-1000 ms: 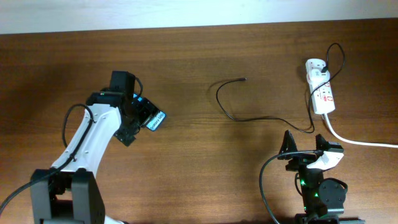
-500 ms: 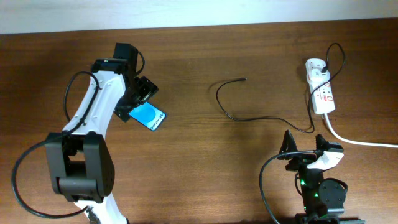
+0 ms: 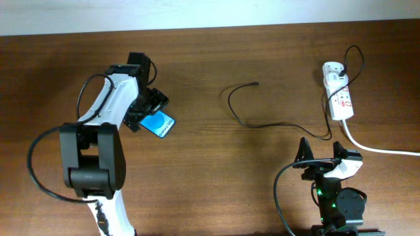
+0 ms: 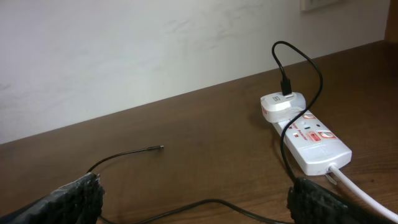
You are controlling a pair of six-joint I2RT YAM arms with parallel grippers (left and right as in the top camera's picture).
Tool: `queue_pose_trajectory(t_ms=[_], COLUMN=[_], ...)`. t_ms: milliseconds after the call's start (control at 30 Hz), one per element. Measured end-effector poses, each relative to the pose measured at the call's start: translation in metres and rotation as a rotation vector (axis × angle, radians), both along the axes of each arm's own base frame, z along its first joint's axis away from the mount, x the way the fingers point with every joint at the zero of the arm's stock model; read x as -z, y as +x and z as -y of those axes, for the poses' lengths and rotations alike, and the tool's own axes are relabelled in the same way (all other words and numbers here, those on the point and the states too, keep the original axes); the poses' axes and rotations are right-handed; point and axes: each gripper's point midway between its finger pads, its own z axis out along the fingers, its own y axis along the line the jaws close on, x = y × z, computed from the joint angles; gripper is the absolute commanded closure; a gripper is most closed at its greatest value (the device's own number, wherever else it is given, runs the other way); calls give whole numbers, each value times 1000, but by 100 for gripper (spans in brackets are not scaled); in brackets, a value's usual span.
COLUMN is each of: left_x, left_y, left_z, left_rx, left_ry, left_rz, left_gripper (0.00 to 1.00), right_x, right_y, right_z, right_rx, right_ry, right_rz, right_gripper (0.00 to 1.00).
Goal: Plug charger to phone and switch on socket
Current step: 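Lift the phone with the left gripper and rotate it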
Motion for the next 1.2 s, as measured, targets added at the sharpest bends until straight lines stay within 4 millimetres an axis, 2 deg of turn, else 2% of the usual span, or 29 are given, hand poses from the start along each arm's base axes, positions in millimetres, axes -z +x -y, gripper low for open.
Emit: queue_pose_trajectory(t_ms=[100,500,700,900,967,1067,1200], left_x=[10,11,10,11,21,24,26], left_y=[-2,-2,7,10,8,12,28], left_z=[0,-1,-23,-22,-22,-20,-16], left_rx=[0,-1,-57,-54,-54,-51,-50], left_ry=[3,6,6,6,7,-8,-30], left_rz=[-26,-26,3,14,-10,-6,55], left_gripper=[1,1,1,1,1,1,1], right_x=[0,0,0,0,0,0,0], right_y=[0,0,0,0,0,0,0], right_z=[0,0,0,0,0,0,0], right_rx=[0,0,0,0,0,0,0], right_ry=[0,0,0,0,0,0,0], right_rz=[0,0,0,0,0,0,0], right_gripper=[1,1,2,1,1,1,1])
